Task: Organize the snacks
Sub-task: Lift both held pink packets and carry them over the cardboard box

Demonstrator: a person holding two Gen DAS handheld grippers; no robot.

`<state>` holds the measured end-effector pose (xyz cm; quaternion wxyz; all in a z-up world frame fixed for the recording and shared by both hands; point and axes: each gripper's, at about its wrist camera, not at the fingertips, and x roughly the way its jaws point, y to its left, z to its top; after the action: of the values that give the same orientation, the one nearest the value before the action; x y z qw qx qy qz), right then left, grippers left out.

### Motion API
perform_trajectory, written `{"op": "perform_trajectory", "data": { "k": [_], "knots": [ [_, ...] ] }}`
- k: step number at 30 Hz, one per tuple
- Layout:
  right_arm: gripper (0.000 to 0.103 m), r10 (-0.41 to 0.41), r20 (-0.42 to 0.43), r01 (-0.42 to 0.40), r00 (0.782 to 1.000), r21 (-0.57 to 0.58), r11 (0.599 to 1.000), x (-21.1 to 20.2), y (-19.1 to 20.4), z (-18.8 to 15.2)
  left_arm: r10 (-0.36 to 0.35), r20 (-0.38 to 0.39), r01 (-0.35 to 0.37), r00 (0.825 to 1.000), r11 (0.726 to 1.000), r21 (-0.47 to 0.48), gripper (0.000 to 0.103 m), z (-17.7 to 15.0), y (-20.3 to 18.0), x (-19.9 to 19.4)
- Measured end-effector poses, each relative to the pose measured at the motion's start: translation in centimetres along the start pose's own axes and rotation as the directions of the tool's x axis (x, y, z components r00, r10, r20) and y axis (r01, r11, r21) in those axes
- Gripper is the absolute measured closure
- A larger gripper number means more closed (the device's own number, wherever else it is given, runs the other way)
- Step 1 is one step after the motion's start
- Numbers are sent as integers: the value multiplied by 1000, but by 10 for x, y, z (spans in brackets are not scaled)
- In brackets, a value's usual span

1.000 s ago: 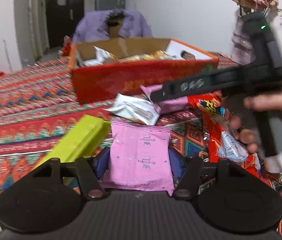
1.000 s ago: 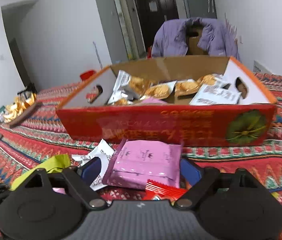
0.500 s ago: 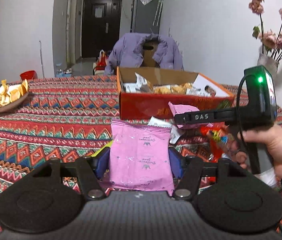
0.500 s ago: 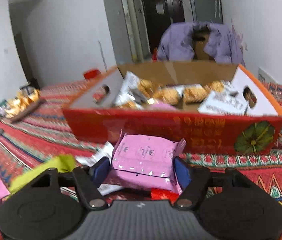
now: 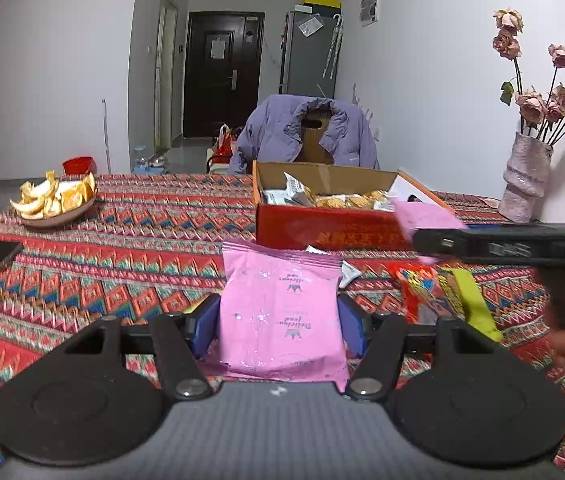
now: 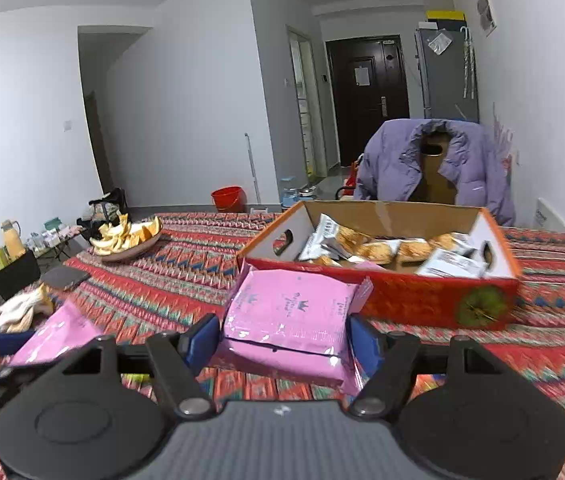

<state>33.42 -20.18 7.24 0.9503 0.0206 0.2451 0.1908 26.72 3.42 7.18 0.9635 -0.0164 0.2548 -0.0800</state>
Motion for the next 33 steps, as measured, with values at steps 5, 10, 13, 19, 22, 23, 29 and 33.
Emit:
{"op": "perform_trajectory", "data": {
  "k": [5,10,13,19,22,23,29,33],
  "knots": [
    [34,-21,-12,21,1000,2,1000,-68,-2,-35,-30,-6,30,1000,1000,2,40,-12,-17,-13],
    [34,-57,-34,58,998,31,998,-104,-6,-66,-47,-14,47,999,999,11,40,-19,-34,-21],
    [34,-107,-28,107,994,0,994,-114,-6,-74,-59,-3,59,998,998,16,40,-18,-42,-26],
    [34,-110,-20,110,994,0,994,-122,-10,-76,-80,9,79,997,996,40,40,-20,-53,-32],
    [34,-114,-16,114,993,1,993,-120,-12,-75,-78,12,77,997,995,59,40,-20,-57,-32],
    [34,-114,-15,114,993,5,994,-120,-14,-74,-77,13,76,997,995,58,40,-20,-57,-31],
    [34,-119,-23,120,993,19,993,-115,-18,-74,-80,10,79,997,996,50,40,-17,-55,-25],
    [34,-119,-20,119,993,19,993,-109,-20,-68,-86,11,86,996,996,34,40,-11,-54,-17]
  ]
}}
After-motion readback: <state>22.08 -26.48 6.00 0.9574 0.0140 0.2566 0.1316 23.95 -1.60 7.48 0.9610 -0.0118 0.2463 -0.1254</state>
